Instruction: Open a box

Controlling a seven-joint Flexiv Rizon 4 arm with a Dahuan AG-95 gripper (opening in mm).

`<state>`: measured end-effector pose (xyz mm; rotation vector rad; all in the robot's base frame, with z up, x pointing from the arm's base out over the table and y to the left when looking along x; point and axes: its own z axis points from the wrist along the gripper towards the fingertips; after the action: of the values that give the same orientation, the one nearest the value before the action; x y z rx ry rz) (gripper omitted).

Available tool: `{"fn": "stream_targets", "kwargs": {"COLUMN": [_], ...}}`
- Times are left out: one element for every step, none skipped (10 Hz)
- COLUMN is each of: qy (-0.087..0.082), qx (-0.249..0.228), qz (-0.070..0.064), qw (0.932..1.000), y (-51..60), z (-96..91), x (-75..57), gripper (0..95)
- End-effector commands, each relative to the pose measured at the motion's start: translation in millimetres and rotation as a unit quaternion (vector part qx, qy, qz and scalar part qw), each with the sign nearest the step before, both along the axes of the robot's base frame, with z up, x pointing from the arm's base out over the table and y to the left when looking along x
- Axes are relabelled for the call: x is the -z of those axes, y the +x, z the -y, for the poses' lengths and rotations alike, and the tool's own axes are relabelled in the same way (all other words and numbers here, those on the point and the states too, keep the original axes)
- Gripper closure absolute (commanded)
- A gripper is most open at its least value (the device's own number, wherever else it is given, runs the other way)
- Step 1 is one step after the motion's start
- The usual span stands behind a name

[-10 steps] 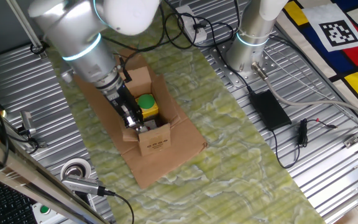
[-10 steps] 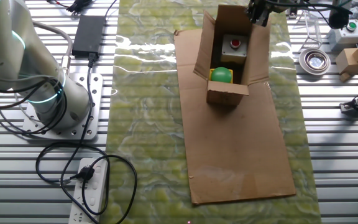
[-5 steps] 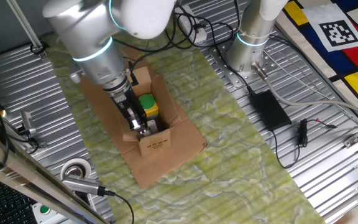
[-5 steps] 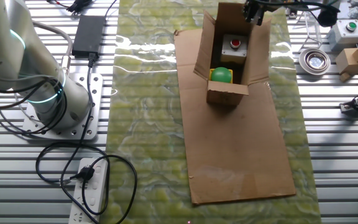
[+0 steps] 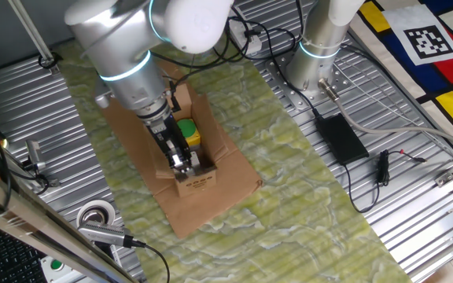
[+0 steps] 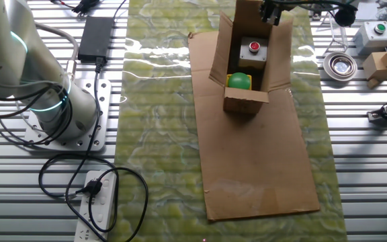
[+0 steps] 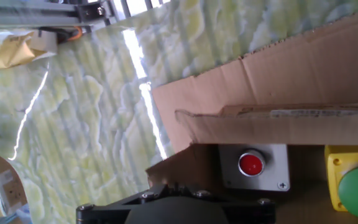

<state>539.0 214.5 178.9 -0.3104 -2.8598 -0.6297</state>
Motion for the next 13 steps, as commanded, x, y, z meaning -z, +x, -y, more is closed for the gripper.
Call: {"fn": "stream_targets", "kwargs": {"qy": [0.001,0.001,0.001,0.001,0.002,-0.001,-0.005,-0.004,-0.003,-0.001,0.0,-0.002,-0.01], "qx": [-0.003,-0.005,-0.006,-0.004,-0.002,-0.004,-0.01,-0.023,-0.038,-0.044,-0.058,-0.055,-0.046], "qz": [0.012,0.018,0.025,0.029,0.029,0.029,0.022,0.013,0.005,0.003,0.0,-0.001,0.0], "qw": [0.9999,0.9998,0.9997,0.9996,0.9996,0.9996,0.9997,0.9996,0.9993,0.999,0.9983,0.9985,0.9989], "y": [0.1,0.9,2.2,3.3,3.5,3.5,3.5,3.5,3.5,3.5,3.5,3.5,3.5], "z": [-0.5,-0.3,0.0,0.2,0.2,0.2,0.2,0.2,0.2,0.2,0.2,0.2,0.2], "x": [2.6,4.3,6.9,9.3,9.6,9.6,9.6,9.6,9.6,9.6,9.6,9.6,9.6], "gripper": [95.0,95.0,95.0,95.0,95.0,95.0,95.0,95.0,95.0,95.0,95.0,95.0,95.0]}}
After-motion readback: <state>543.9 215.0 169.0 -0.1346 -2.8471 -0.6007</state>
